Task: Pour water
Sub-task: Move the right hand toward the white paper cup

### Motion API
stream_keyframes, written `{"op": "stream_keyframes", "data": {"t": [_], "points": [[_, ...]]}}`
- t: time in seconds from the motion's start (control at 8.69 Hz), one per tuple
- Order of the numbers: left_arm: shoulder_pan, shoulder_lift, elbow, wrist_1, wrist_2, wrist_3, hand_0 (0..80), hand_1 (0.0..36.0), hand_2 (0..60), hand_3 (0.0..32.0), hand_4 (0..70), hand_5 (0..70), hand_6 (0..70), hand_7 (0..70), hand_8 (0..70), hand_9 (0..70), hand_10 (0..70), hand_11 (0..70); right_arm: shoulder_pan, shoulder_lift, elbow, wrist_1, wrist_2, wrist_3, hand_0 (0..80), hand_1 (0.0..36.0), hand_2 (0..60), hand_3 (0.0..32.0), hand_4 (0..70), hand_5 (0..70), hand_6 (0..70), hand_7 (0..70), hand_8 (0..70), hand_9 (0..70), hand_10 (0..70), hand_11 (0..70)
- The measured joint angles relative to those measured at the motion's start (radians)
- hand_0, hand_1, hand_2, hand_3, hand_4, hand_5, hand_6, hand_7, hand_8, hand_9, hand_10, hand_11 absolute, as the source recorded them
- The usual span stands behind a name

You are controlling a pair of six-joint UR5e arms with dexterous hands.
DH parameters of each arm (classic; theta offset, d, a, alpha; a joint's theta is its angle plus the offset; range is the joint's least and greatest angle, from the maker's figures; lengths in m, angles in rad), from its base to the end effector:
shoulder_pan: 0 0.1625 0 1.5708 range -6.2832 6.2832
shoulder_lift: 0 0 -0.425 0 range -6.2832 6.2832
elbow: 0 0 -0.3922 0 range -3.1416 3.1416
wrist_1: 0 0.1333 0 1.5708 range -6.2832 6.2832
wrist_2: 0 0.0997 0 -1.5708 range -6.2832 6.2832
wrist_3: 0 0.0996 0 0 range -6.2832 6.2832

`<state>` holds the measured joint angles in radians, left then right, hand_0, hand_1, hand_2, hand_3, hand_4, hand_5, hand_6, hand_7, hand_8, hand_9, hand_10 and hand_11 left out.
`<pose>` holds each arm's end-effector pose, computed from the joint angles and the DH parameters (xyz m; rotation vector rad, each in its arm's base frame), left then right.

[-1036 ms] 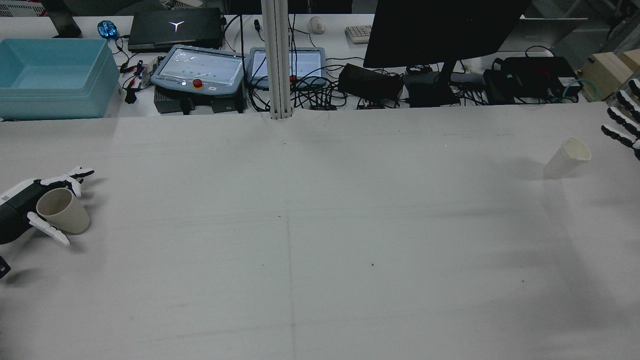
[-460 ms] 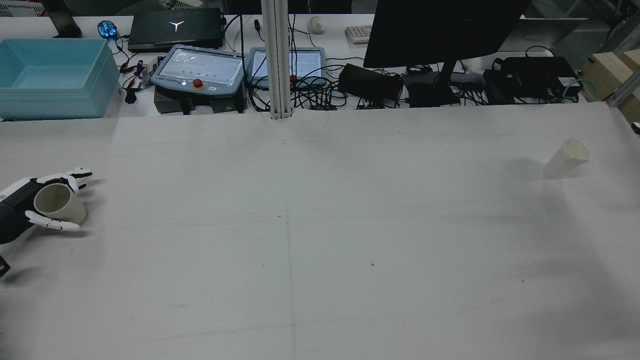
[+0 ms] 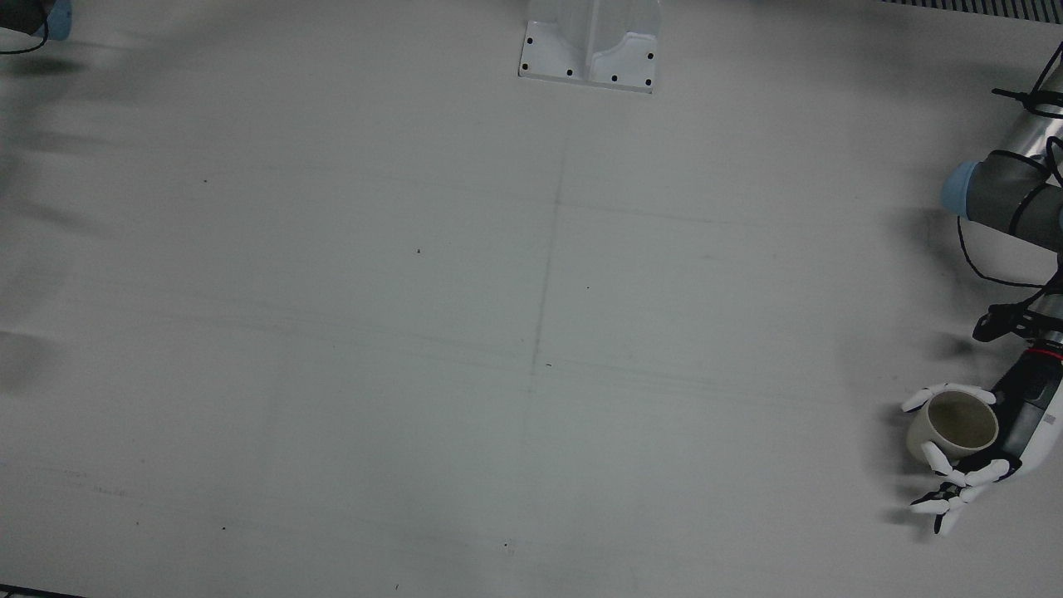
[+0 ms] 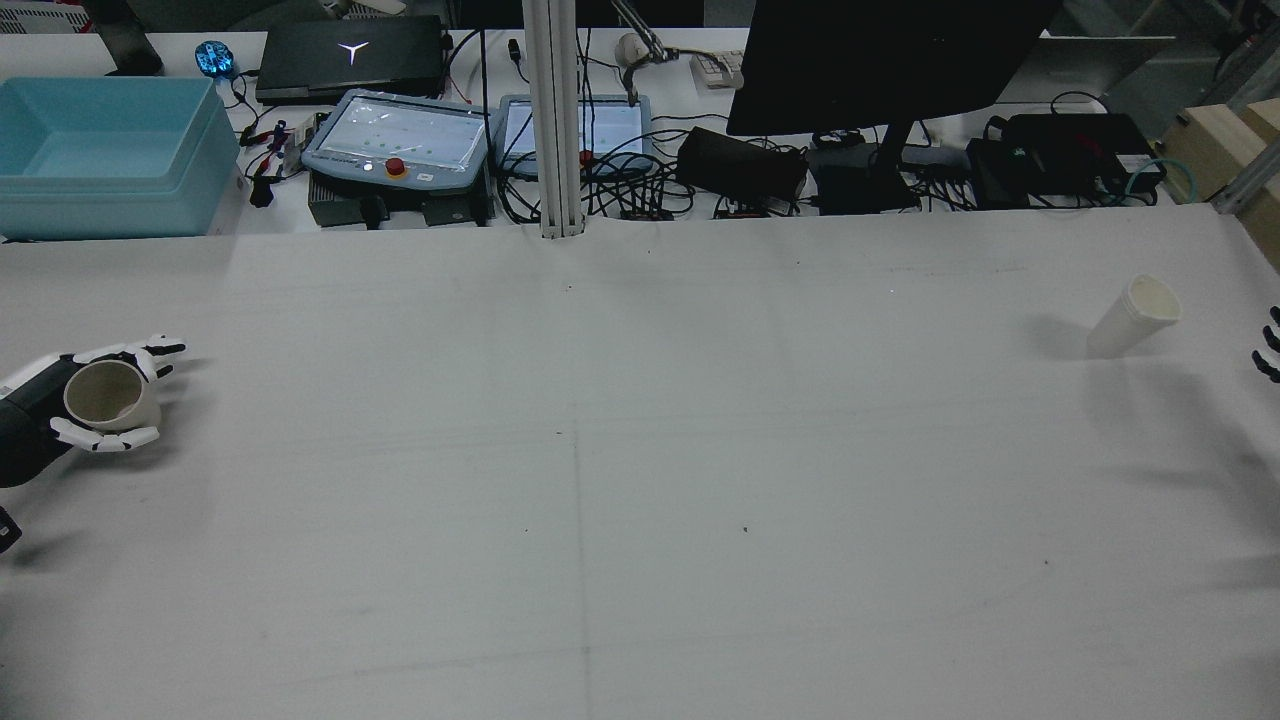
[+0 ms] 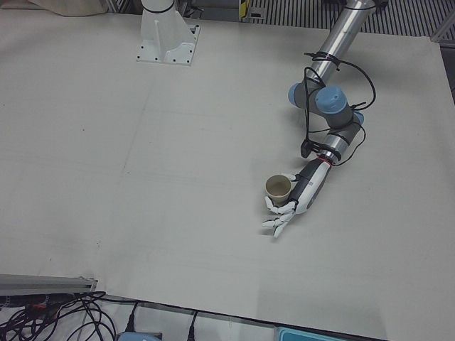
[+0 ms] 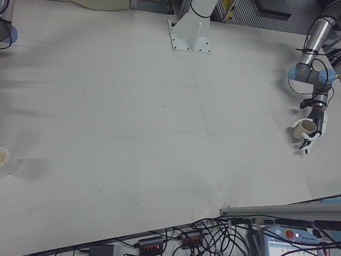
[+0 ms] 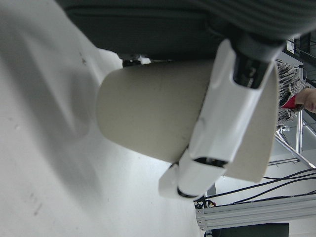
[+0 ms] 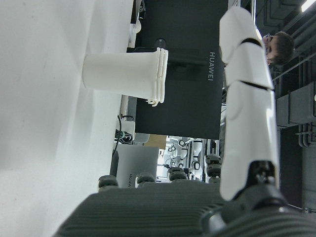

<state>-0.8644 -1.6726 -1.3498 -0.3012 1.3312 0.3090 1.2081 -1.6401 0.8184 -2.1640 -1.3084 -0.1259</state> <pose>0.2349 -0.5171 0.7125 -0.2082 2.1007 -1.6515 0.0253 -0.3820 0.9572 -0.0139 -2.2961 1.9660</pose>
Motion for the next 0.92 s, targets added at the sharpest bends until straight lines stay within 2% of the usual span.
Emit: {"op": "stream_keyframes", "data": {"t": [0.12,0.35,0.46,0.58,0.69,0.92], "points": [[0.000,0.002,-0.011,0.017,0.000,-0.016,80.0,36.0,57.2,0.0,70.0,70.0,12.9,20.3,5.3,4.9,7.4,14.6,-0.011,0.018,-0.050,0.029,0.009,-0.001,63.1,29.2,9.4,6.8,0.0,7.8,1.4,3.4,0.0,0.0,0.0,0.0],[-0.001,0.008,-0.032,0.036,0.000,-0.030,80.0,36.0,53.6,0.0,70.0,70.0,12.6,19.8,5.2,4.8,7.1,14.2,0.000,0.029,-0.079,0.039,0.013,-0.002,55.2,19.9,0.6,7.4,8.1,5.2,2.9,6.9,0.0,0.0,0.0,0.0],[0.000,0.010,-0.040,0.041,0.001,-0.032,80.0,36.0,54.8,0.0,70.0,70.0,12.5,19.7,5.1,4.6,7.0,14.1,0.005,0.031,-0.087,0.035,0.012,-0.005,54.8,19.4,0.7,7.6,10.3,5.0,3.4,8.5,0.0,0.3,0.0,0.0],[0.000,0.011,-0.052,0.049,0.002,-0.033,80.0,36.0,55.1,0.0,70.0,70.0,12.5,19.7,5.2,4.7,7.0,14.0,0.008,0.039,-0.094,0.022,0.010,-0.009,55.0,20.1,4.4,9.4,14.6,5.2,5.8,15.6,0.1,1.7,0.0,0.0],[0.001,0.011,-0.065,0.060,0.002,-0.034,80.0,36.0,55.2,0.0,70.0,70.0,12.8,19.8,5.3,4.9,7.1,14.3,0.009,0.066,-0.110,-0.001,0.007,-0.012,56.2,21.7,5.4,10.2,11.3,5.6,5.0,14.8,0.0,1.5,0.0,0.0],[0.001,0.011,-0.078,0.073,0.002,-0.037,80.0,36.0,56.5,0.0,70.0,70.0,13.0,19.8,5.4,4.9,7.2,14.3,0.009,0.133,-0.145,-0.044,0.001,-0.015,57.3,23.6,8.9,12.0,11.3,6.1,6.0,17.4,0.2,2.0,0.0,0.0]]}}
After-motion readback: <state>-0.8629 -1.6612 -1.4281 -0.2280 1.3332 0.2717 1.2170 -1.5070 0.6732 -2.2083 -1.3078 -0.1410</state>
